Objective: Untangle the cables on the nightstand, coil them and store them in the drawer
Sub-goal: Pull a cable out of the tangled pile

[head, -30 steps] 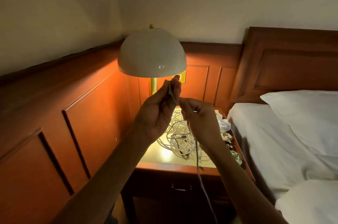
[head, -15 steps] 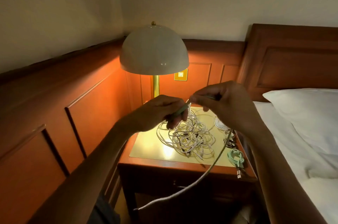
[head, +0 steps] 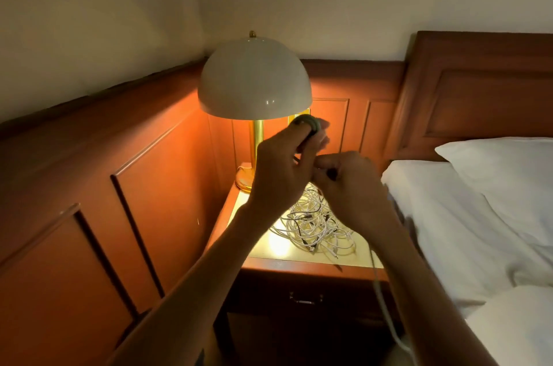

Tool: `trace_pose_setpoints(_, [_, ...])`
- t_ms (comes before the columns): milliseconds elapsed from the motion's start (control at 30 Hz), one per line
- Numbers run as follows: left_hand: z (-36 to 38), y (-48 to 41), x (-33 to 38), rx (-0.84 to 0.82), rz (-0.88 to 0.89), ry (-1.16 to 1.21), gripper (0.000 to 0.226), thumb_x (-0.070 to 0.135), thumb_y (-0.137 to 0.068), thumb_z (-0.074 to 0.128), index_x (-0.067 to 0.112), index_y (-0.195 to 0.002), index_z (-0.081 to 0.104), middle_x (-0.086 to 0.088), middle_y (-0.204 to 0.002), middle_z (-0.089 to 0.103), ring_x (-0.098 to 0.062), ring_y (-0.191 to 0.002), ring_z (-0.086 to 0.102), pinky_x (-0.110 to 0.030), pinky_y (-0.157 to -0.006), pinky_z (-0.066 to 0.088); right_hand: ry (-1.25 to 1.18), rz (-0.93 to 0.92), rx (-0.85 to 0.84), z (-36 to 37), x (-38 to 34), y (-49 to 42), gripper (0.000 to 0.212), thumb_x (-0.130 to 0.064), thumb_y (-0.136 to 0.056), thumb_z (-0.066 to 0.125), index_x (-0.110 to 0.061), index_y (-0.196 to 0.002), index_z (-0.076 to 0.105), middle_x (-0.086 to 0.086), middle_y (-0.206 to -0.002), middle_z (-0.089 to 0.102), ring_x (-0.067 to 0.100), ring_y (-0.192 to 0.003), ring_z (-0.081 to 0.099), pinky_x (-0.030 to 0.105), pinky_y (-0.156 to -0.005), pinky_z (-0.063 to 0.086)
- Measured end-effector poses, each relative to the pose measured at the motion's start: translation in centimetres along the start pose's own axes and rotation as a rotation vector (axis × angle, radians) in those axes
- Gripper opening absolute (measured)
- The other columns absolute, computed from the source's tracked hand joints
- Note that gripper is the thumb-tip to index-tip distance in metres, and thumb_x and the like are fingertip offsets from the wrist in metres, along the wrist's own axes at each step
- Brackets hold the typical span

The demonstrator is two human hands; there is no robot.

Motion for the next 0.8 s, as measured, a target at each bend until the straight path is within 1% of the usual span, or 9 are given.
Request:
trace_pose_setpoints(100, [0.2,0.1,-0.5,-0.176,0.128,-0.201,0.021,0.014,-0.104,0.048,0.002,-0.094,0.063,-0.002,-0.082,0.066,-0.003,-0.077,0.063,-0.019,-0.067,0.048,0.131,-0.073,-0.039,-2.2,0.0,0.5,0.02,-0.024,-0.092,0.069,-0.018,-0.074,0.076,0.001,-0.053,0.056,0.018,-0.055,0.051,0.022,-0.053,0.032])
trace_pose_setpoints(233, [-0.4,0.9,-2.8,-0.492,-0.081,-0.092,0.028,0.019,-0.107,0.042,0.014,-0.083,0.056,0.01,-0.063,0.049,-0.005,-0.057,0.048,-0.024,-0.058,0.039,0.081,-0.067,-0.007,-5.2,0.2,0.4,0.01,-0.029,-0.089,0.072,-0.027,-0.087,0.081,-0.024,-0.056,0.062,0.001,-0.06,0.061,0.01,-0.056,0.04])
trace_pose_setpoints(333, [-0.2,2.9,-3.3,-0.741,-0.418,0.487,0.037,0.027,-0.106,0.037,0.017,-0.079,0.061,0.006,-0.057,0.045,-0.01,-0.05,0.044,-0.024,-0.052,0.038,-0.125,0.003,-0.012,-5.2,1.5,-0.6,0.007,-0.031,-0.086,0.073,-0.031,-0.087,0.08,-0.009,-0.057,0.067,0.004,-0.044,0.05,0.012,-0.047,0.032])
trace_pose_setpoints(433, [-0.9,3.5,-2.5,-0.737,-0.705,1.322,0.037,0.026,-0.105,0.042,0.007,-0.085,0.067,0.002,-0.06,0.055,-0.011,-0.053,0.057,-0.018,-0.053,0.047,-0.359,0.106,0.057,-3.6,2.7,-0.8,0.01,-0.026,-0.089,0.071,-0.024,-0.09,0.08,-0.005,-0.053,0.062,0.002,-0.039,0.038,0.011,-0.044,0.028])
trace_pose_setpoints(500, [-0.8,3.0,-2.0,-0.571,-0.794,1.776,0.034,0.019,-0.105,0.046,-0.009,-0.099,0.063,-0.013,-0.073,0.065,-0.022,-0.068,0.066,-0.024,-0.062,0.054,-0.456,0.173,0.07,-1.4,3.0,-0.2,0.012,-0.023,-0.092,0.068,-0.021,-0.089,0.079,-0.008,-0.049,0.055,0.0,-0.039,0.043,0.007,-0.046,0.03])
trace_pose_setpoints(567, [-0.3,2.1,-2.2,-0.274,-0.828,1.955,0.03,0.011,-0.101,0.052,-0.017,-0.109,0.061,-0.023,-0.084,0.067,-0.031,-0.077,0.07,-0.034,-0.069,0.059,-0.42,0.193,0.063,1.4,2.6,0.8,0.016,-0.024,-0.095,0.065,-0.025,-0.088,0.08,-0.011,-0.049,0.054,-0.002,-0.046,0.049,0.009,-0.053,0.036])
trace_pose_setpoints(633, [0.4,1.6,-3.8,0.121,-0.86,1.889,0.032,0.01,-0.093,0.054,-0.013,-0.114,0.061,-0.023,-0.09,0.07,-0.028,-0.078,0.073,-0.032,-0.068,0.061,-0.343,0.197,0.046,3.4,2.2,1.8,0.018,-0.027,-0.097,0.063,-0.026,-0.09,0.08,-0.012,-0.049,0.052,-0.001,-0.049,0.047,0.011,-0.055,0.037])
trace_pose_setpoints(700, [0.4,2.0,-5.5,0.402,-0.843,1.508,0.03,0.01,-0.091,0.056,-0.004,-0.116,0.061,-0.014,-0.091,0.073,-0.02,-0.078,0.074,-0.026,-0.067,0.06,-0.297,0.199,0.021,4.3,2.2,2.4,0.02,-0.028,-0.098,0.062,-0.023,-0.09,0.08,-0.007,-0.049,0.048,0.002,-0.048,0.041,0.013,-0.05,0.032])
trace_pose_setpoints(800, [-1.2,2.2,-4.8,0.278,-0.457,0.428,0.015,0.014,-0.098,0.059,0.005,-0.101,0.071,-0.004,-0.087,0.075,-0.014,-0.083,0.073,-0.032,-0.077,0.06,-0.193,0.169,-0.047,4.1,2.5,2.5,0.024,-0.027,-0.097,0.063,-0.011,-0.085,0.078,0.005,-0.051,0.047,0.006,-0.047,0.038,0.019,-0.05,0.03])
Point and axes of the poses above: each hand's wrist, its own y-axis away from the middle knuckle, its own z-axis out of the palm, x = y × z, the point moved 6 cm from there along -y, towards the middle knuckle
